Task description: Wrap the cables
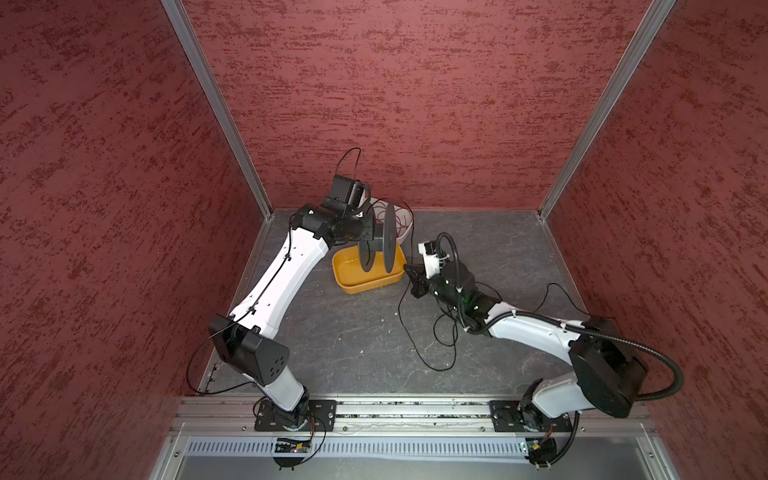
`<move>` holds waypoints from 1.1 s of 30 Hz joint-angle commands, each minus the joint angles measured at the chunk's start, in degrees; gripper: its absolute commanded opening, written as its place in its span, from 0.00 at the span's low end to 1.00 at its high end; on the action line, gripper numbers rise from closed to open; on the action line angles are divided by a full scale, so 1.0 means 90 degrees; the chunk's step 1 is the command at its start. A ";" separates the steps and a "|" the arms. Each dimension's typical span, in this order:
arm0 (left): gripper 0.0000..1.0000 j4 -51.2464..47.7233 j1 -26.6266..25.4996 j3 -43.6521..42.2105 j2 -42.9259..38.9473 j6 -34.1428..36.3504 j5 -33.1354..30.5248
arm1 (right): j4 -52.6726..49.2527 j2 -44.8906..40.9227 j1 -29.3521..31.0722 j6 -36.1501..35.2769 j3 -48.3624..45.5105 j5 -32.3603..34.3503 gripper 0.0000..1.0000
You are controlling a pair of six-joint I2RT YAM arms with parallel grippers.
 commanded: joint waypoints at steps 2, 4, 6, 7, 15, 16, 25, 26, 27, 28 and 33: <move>0.00 0.0413 0.0030 -0.0061 -0.0459 0.0030 0.0603 | -0.2144 0.0304 -0.0553 -0.0520 0.1009 -0.0355 0.00; 0.00 0.0384 0.0084 -0.0085 -0.0580 -0.0037 0.0687 | -0.2269 0.0466 -0.0773 -0.0536 0.1253 -0.0531 0.00; 0.00 0.0379 0.0190 -0.0114 -0.0723 -0.0148 0.0832 | -0.2516 0.0767 -0.1012 -0.0478 0.1565 -0.0805 0.00; 0.00 0.0386 0.0257 -0.0115 -0.0801 -0.0191 0.0994 | -0.2694 0.0977 -0.1117 -0.0465 0.1765 -0.0964 0.00; 0.00 0.0432 0.0622 0.0005 -0.1007 -0.0438 0.2276 | -0.3313 0.2297 -0.1277 -0.0472 0.2656 -0.1851 0.00; 0.00 0.0467 0.0672 0.0005 -0.1019 -0.0455 0.2395 | -0.3293 0.2369 -0.1279 -0.0465 0.2675 -0.1986 0.00; 0.00 0.1014 0.1114 -0.0235 -0.1105 -0.0965 0.3078 | -0.2567 0.2108 -0.1272 -0.0209 0.1879 -0.2184 0.00; 0.00 0.1133 0.1153 -0.0303 -0.1137 -0.1087 0.3000 | -0.2424 0.2046 -0.1265 -0.0124 0.1731 -0.2208 0.00; 0.00 0.1303 0.1185 -0.0407 -0.1172 -0.1242 0.2880 | -0.2285 0.1971 -0.1265 -0.0045 0.1603 -0.2253 0.00; 0.00 0.1512 0.1205 -0.0506 -0.1211 -0.1386 0.2760 | -0.2195 0.1924 -0.1238 0.0010 0.1490 -0.2263 0.00; 0.00 0.2360 0.1303 -0.0890 -0.1187 -0.2212 0.2530 | -0.1943 0.1589 -0.0902 0.0085 0.1089 -0.1799 0.00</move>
